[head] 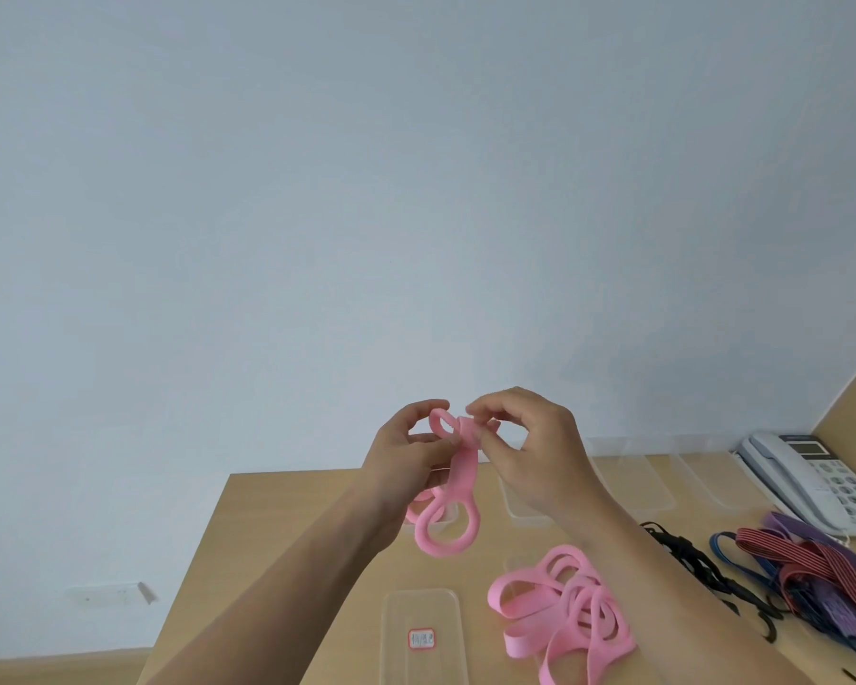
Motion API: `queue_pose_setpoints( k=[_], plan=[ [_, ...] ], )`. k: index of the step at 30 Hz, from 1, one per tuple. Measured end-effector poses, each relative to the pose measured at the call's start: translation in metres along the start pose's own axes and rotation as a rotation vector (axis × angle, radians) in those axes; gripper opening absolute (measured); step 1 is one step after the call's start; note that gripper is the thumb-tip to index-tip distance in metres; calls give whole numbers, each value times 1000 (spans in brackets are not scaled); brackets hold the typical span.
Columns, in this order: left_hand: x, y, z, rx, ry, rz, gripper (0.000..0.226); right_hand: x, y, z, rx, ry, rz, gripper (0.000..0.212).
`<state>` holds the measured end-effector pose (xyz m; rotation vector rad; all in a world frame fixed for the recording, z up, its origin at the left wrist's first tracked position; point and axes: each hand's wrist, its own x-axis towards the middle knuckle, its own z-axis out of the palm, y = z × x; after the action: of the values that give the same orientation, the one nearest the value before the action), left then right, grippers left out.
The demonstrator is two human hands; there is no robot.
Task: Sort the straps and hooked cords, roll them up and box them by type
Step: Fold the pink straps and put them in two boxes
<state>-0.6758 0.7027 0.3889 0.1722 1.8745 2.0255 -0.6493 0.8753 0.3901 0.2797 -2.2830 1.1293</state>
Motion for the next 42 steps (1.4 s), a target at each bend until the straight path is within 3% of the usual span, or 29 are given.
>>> queue_pose_setpoints(
  k=[3,9,16,21,27,33,38,42],
  plan=[
    [2,-1,-1,49,-17,37,39,4,2,-1,-113,-160,88,27],
    [5,-5,-7,96,-47,53,52,5,-2,-3,-149,-317,111,14],
    [-2,-3,-5,74,-78,-29,36,4,-5,-3,-111,-202,133,23],
    [-2,-3,-4,124,-109,-84,59,1,-4,2,-98,-117,132,26],
    [-4,1,-7,75,-143,-51,49,-6,-5,13,-122,-16,-22,22],
    [-7,-3,-10,8,-98,8,29,-5,-5,21,-126,-62,-70,24],
    [-3,-8,-23,1,-60,19,24,-9,-8,27,-3,-77,-19,12],
    [-3,-10,-31,16,-55,32,20,-6,-16,32,91,-56,213,15]
  ],
)
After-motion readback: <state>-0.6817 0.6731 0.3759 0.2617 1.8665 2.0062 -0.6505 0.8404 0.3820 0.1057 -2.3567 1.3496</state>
